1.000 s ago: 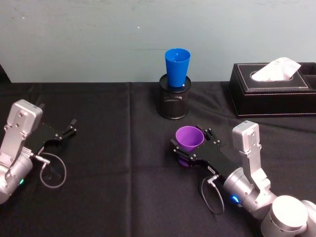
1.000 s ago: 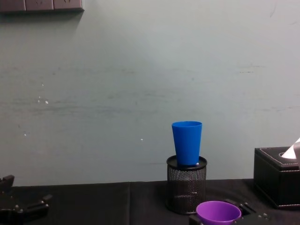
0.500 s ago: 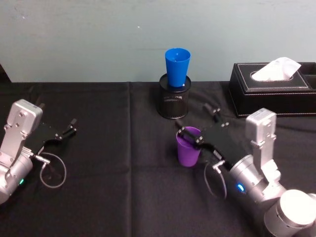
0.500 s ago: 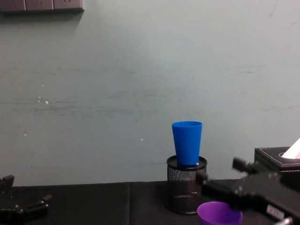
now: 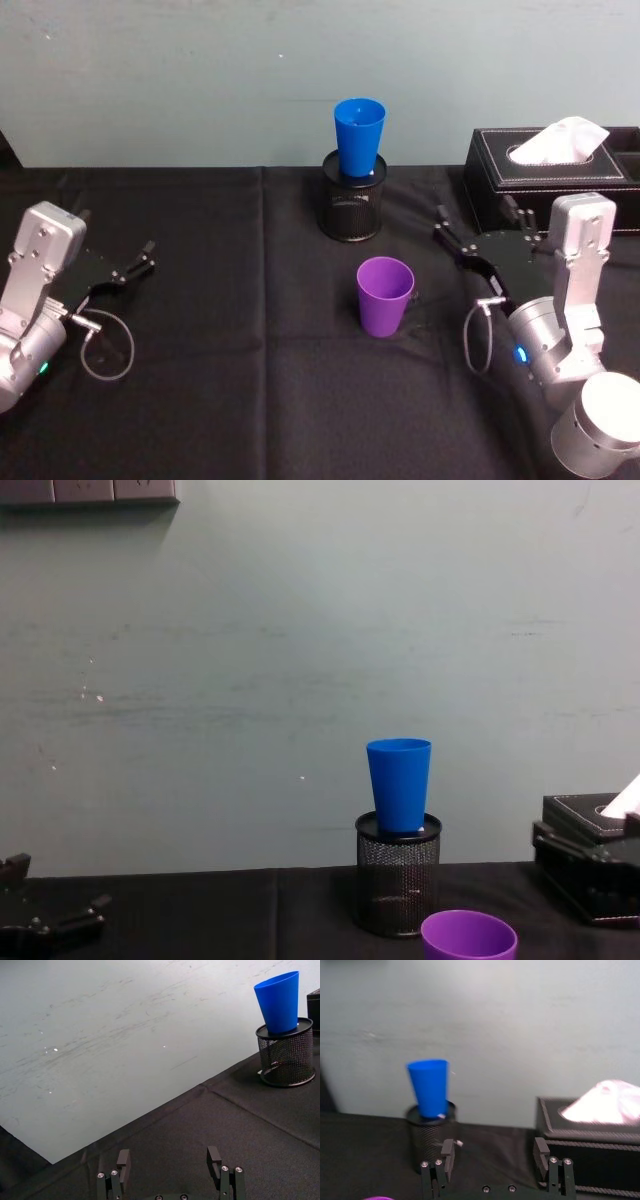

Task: Pick up one cup with a gripper and tap it against the other cup.

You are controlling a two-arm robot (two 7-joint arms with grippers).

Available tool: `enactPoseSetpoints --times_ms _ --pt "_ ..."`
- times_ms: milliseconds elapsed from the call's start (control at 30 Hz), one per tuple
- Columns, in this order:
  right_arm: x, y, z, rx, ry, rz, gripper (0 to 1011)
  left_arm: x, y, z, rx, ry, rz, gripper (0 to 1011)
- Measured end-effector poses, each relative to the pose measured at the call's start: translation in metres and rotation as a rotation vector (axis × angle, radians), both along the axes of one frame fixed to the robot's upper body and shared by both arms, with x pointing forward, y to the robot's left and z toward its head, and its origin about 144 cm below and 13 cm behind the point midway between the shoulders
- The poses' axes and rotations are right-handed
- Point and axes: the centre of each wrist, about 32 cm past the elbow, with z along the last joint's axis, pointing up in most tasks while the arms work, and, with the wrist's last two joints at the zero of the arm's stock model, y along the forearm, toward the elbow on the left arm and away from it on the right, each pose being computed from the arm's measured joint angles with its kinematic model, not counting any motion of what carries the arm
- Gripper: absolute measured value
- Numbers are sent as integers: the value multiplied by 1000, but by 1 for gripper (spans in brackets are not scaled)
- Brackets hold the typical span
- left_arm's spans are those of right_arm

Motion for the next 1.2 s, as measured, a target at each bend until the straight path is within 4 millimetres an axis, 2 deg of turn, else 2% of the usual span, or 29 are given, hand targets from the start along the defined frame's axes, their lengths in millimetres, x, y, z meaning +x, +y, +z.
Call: enactPoseSetpoints --times_ms 167,467,1200 --pt "5 -1 -5 -6 58 -56 1003 0 0 0 0 0 0 1000" --pt "9 1 -12 -4 97 -52 1003 0 0 0 0 0 0 1000" --pt "9 1 -11 -7 94 -52 1003 0 0 0 0 0 0 1000"
